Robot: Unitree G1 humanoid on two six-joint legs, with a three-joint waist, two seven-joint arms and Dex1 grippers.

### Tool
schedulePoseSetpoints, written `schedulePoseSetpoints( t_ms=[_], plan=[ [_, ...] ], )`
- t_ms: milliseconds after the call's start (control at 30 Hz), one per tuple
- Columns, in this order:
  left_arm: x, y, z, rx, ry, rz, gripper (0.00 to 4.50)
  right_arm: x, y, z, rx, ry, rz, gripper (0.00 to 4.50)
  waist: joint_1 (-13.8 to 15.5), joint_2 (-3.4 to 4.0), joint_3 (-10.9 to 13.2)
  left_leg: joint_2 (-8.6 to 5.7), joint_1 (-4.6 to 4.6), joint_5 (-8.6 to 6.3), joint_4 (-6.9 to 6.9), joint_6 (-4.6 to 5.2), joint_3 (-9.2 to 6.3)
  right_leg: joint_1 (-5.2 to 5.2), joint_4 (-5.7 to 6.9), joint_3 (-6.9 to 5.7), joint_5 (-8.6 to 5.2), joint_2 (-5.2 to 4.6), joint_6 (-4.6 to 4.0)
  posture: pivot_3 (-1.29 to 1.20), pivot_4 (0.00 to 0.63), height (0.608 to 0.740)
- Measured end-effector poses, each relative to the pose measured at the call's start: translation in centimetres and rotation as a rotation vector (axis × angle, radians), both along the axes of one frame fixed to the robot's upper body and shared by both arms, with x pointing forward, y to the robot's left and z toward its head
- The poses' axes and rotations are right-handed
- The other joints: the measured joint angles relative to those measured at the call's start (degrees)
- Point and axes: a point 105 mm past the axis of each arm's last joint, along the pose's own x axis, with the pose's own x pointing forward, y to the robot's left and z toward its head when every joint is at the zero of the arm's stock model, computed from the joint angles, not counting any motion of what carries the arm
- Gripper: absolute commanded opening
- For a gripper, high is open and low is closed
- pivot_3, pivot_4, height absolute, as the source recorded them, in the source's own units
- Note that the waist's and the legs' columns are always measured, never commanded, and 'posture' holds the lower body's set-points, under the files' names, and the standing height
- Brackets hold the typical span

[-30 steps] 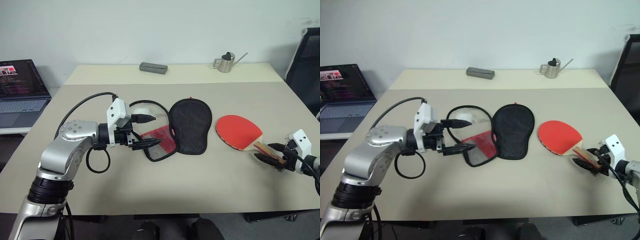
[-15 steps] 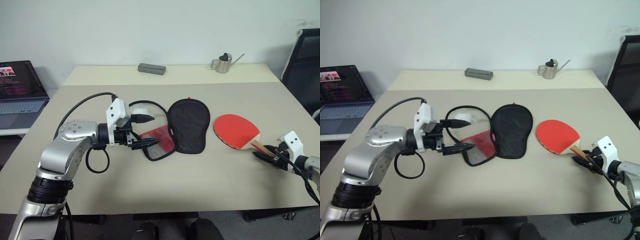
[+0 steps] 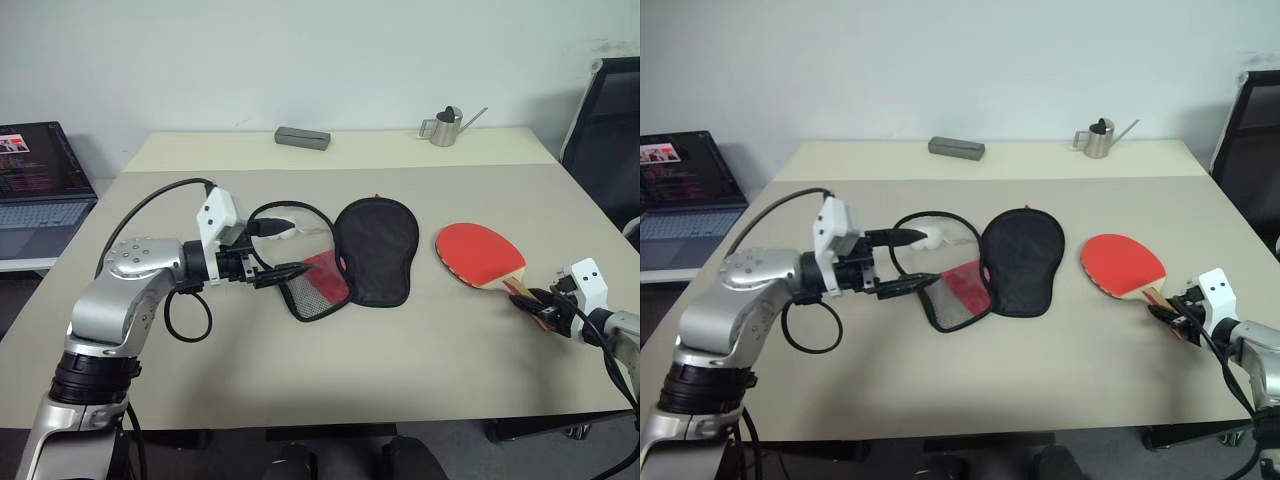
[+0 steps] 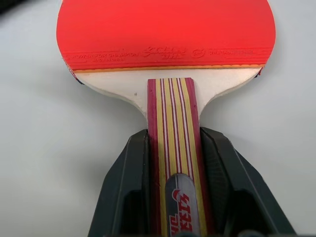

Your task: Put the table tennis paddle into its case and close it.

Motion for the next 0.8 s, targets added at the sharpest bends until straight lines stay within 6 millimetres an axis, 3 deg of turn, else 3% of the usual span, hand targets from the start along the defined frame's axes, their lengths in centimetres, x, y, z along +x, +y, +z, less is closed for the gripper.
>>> schedulePoseSetpoints(
  t_ms=[200,367,467,567,800],
  plan=[
    [0.8,2.7,0.9,-0.023,-0.04,0.102,4.28,0.9,3.8,4.6,0.045,-0.097,0.076,1.13,0.2,0.01,0.01,-0.02,-0.24,-0.02,-0.07,-0.02,-0.13,-0.21,-0.04,-0.08,0.0,-0.02,-0.01,0.0,0.15,0.74],
    [1.1,4.4,0.4,-0.006,-0.042,0.163,4.28,0.9,7.3,6.4,0.086,-0.117,0.121,1.13,0.62,0.01,0.01,-0.06,-0.33,-0.04,-0.08,0.0,-0.21,-0.26,-0.11,-0.11,0.0,-0.06,-0.01,0.0,0.15,0.74],
    [1.1,5.4,0.7,-0.006,-0.054,0.2,4.28,1.1,10.3,6.4,0.115,-0.102,0.135,1.13,0.53,0.01,0.01,-0.02,-0.32,-0.04,-0.1,0.0,-0.24,-0.28,-0.08,-0.12,0.0,-0.05,-0.01,0.0,0.15,0.74],
    [1.1,5.6,0.8,-0.005,-0.072,0.208,4.28,1.4,13.1,5.1,0.146,-0.055,0.135,1.13,0.59,0.01,0.01,-0.04,-0.33,-0.04,-0.1,0.0,-0.25,-0.29,-0.07,-0.11,0.0,-0.06,-0.01,0.0,0.15,0.74],
    [1.3,5.9,0.8,-0.009,-0.074,0.226,4.28,3.6,16.5,3.7,0.177,-0.031,0.02,1.13,0.53,0.02,0.01,-0.07,-0.33,-0.03,-0.1,-0.01,-0.23,-0.36,-0.01,-0.09,0.0,-0.06,-0.02,0.0,0.15,0.74]
  ],
)
